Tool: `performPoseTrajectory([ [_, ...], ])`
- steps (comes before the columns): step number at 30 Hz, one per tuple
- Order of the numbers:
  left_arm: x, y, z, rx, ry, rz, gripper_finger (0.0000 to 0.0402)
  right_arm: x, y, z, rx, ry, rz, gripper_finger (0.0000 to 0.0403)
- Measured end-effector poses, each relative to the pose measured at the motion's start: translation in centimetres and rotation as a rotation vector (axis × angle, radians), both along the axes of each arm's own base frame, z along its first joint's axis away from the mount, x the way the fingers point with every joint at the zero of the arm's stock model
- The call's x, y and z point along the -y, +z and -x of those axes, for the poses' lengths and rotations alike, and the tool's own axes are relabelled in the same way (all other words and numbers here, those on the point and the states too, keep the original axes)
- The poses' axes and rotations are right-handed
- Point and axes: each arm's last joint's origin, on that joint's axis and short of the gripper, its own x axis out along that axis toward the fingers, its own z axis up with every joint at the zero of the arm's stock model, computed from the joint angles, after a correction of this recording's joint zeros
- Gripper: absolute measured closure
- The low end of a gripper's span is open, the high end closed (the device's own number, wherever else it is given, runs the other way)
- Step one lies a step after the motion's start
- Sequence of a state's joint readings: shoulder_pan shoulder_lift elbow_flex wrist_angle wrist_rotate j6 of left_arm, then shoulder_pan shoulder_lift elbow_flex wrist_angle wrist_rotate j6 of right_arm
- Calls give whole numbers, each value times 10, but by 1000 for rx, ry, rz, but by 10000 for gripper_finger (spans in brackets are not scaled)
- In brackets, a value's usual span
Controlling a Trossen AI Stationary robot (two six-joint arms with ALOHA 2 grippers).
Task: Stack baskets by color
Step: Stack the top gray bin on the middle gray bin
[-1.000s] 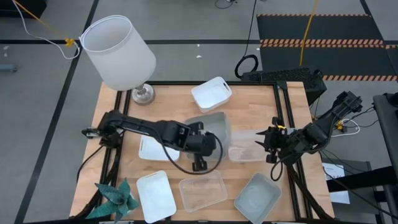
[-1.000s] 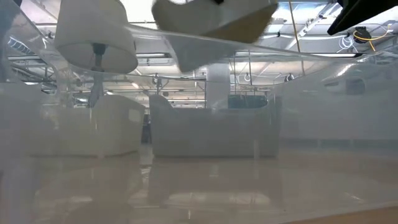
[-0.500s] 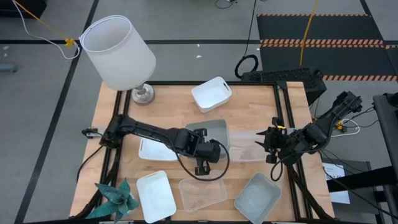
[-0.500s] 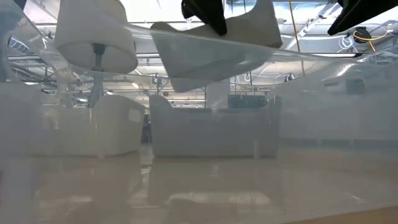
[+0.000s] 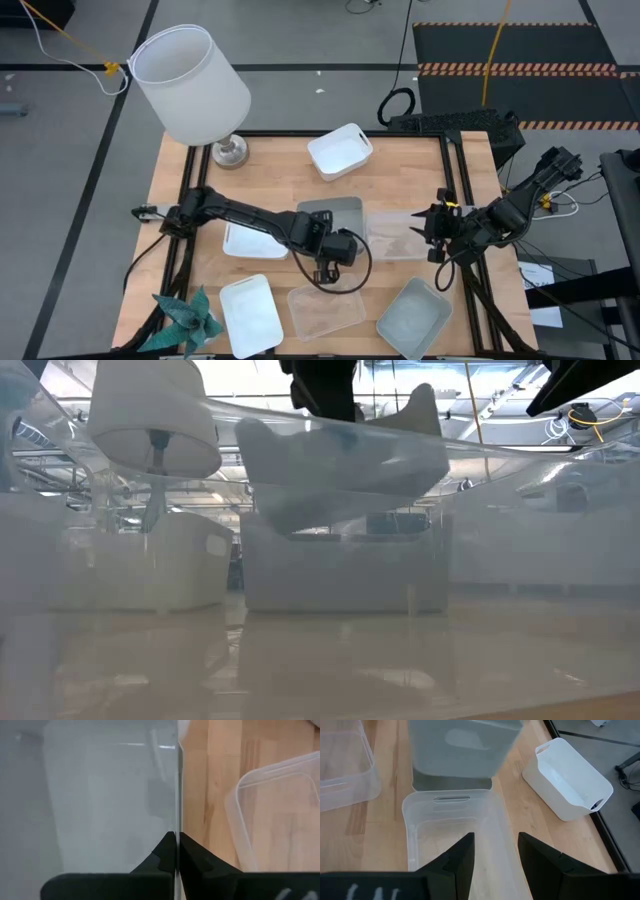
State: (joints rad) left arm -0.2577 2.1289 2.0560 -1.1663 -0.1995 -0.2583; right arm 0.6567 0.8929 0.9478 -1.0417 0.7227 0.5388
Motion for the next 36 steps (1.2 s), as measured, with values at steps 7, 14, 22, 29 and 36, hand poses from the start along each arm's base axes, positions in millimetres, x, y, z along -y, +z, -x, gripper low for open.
performPoseTrajectory([
  [7,1,-8,-3,-20,10,-4,390,0,0,0,2,0,-1,259],
  [14,1,-18,-6,-50,11,-11,397,-1,0,0,-6,9,-15,259],
  [22,2,-23,-8,-57,14,-12,379,-1,0,0,-6,9,-16,259],
  [29,1,-23,-8,-54,13,-23,376,-1,0,0,-6,9,-16,259],
  [36,2,-23,-8,-54,11,-23,376,-1,0,0,-6,9,-15,259],
])
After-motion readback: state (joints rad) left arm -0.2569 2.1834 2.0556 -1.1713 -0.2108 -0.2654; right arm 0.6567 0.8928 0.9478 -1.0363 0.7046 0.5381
